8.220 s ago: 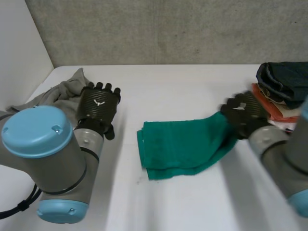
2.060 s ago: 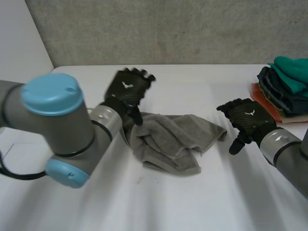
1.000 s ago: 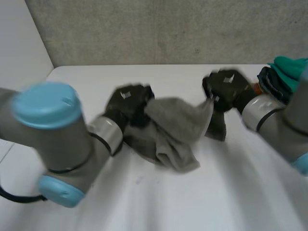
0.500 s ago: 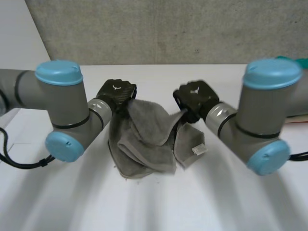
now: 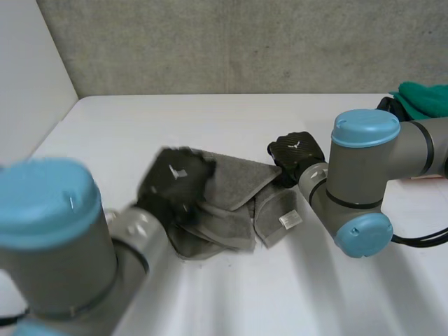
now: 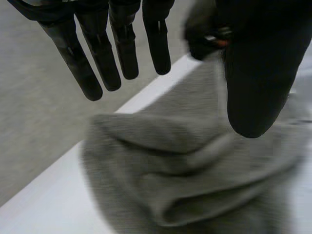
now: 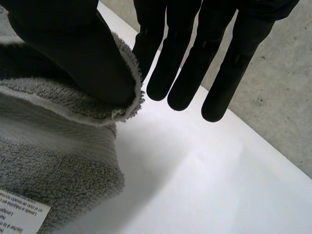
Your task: Fold the laundry.
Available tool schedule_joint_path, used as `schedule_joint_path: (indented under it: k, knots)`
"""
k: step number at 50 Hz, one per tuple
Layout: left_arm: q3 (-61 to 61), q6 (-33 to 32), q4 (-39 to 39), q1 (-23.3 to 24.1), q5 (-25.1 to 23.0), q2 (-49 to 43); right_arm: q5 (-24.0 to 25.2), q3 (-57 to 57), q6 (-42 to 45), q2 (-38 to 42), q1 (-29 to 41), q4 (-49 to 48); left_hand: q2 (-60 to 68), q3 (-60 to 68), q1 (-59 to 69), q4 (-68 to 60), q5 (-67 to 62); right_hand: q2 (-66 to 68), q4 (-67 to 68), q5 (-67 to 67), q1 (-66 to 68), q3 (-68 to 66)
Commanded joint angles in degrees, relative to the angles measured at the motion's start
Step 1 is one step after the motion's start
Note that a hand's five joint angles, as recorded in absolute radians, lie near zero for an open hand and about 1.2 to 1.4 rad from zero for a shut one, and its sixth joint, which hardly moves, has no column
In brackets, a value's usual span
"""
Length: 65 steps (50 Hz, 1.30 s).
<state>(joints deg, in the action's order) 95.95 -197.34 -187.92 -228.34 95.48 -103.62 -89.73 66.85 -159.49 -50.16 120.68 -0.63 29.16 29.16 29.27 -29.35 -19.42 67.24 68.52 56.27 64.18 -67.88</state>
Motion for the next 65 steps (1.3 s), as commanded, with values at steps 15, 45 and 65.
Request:
schedule_joint_path:
  k: [15,45,65]
  knots:
    - [-8.93,-13.16,-12.29,4.92,-3.63,-25.14,0.52,6.19,0.5,-1.34,-1.41,0.01,11.82,11.83,11.71,-11.63,-11.56,12.76,11.48,13.73,15.82,-12.12]
    - [-13.06,-11.49,-4.65,6.06,-3.45,-25.49,0.61,6.72,1.82,-0.11,-1.41,-0.52,15.87,15.88,15.76,-15.68,-15.61,12.76,11.48,13.73,15.82,-12.12]
    - [-18.95,-11.14,-3.86,6.86,-3.45,-27.52,0.52,6.72,3.49,1.38,-1.33,-0.52,47.11,47.12,47.0,-46.92,-46.85,12.76,11.48,13.73,15.82,-12.12]
